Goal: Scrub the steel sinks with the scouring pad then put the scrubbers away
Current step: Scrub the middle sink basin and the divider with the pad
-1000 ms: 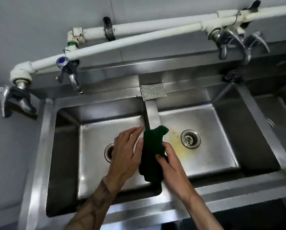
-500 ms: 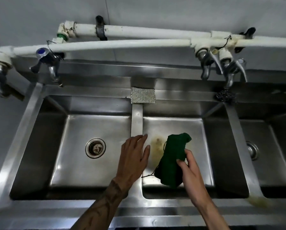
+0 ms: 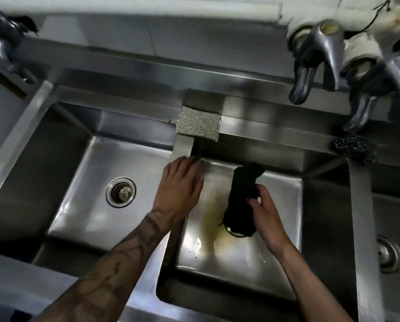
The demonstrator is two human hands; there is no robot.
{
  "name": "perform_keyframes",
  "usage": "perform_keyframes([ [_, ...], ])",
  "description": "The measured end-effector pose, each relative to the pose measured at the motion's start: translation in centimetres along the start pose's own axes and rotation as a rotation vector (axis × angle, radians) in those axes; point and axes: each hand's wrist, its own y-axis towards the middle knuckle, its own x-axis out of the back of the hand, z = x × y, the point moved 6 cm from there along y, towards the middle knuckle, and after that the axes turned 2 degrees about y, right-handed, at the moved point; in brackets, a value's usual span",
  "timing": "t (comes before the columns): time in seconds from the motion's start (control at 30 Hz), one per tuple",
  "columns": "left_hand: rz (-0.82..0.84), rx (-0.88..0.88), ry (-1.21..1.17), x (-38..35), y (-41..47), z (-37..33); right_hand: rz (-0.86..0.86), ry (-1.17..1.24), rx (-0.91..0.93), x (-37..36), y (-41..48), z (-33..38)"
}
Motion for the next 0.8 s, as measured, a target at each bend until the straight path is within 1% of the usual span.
perform_keyframes([
  [0.07, -0.013, -0.033, 0.041, -0.7, 1.2, -0.4, 0.017, -0.055, 0.018, 0.0, 2.8, -1.0],
  [0.17, -0.014, -0.087, 0.093, -1.7, 3.0, -1.1, 0.031, -0.047, 0.047, -0.9, 6.8, -2.0],
  [0.27, -0.023, -0.091, 0.128, -2.4, 4.0, -1.0, 0.044, -0.068, 0.074, -2.2, 10.6, -3.1],
  [0.33, -0.032, -0.106, 0.149, -2.7, 4.2, -0.5, 0.044, -0.135, 0.077, -3.1, 13.5, -4.1],
  [0.37, -0.042, -0.111, 0.155, -2.7, 4.2, -0.3, 0.034, -0.241, 0.073, -3.5, 15.0, -4.8],
  [0.43, -0.065, -0.097, 0.145, -2.8, 4.1, -0.1, -0.029, -0.615, 0.098, -4.1, 17.0, -6.2],
  [0.47, -0.075, -0.090, 0.138, -2.7, 4.1, -0.2, -0.095, -0.770, 0.161, -4.1, 17.4, -6.5],
  [0.5, -0.082, -0.086, 0.133, -2.7, 4.1, -0.2, -0.149, -0.855, 0.248, -4.4, 17.4, -6.5],
  [0.53, -0.084, -0.082, 0.127, -2.6, 4.1, -0.2, -0.171, -0.891, 0.346, -4.8, 17.4, -6.6],
  [0.6, -0.076, -0.078, 0.116, -2.7, 4.0, -0.1, -0.144, -0.954, 0.488, -5.8, 17.6, -7.6],
  [0.73, -0.055, -0.067, 0.106, -3.0, 4.0, 0.0, -0.038, -1.055, 0.541, -7.9, 19.0, -10.0],
  [0.8, -0.056, -0.066, 0.108, -2.9, 4.1, 0.1, 0.001, -1.099, 0.615, -9.7, 19.0, -10.4],
])
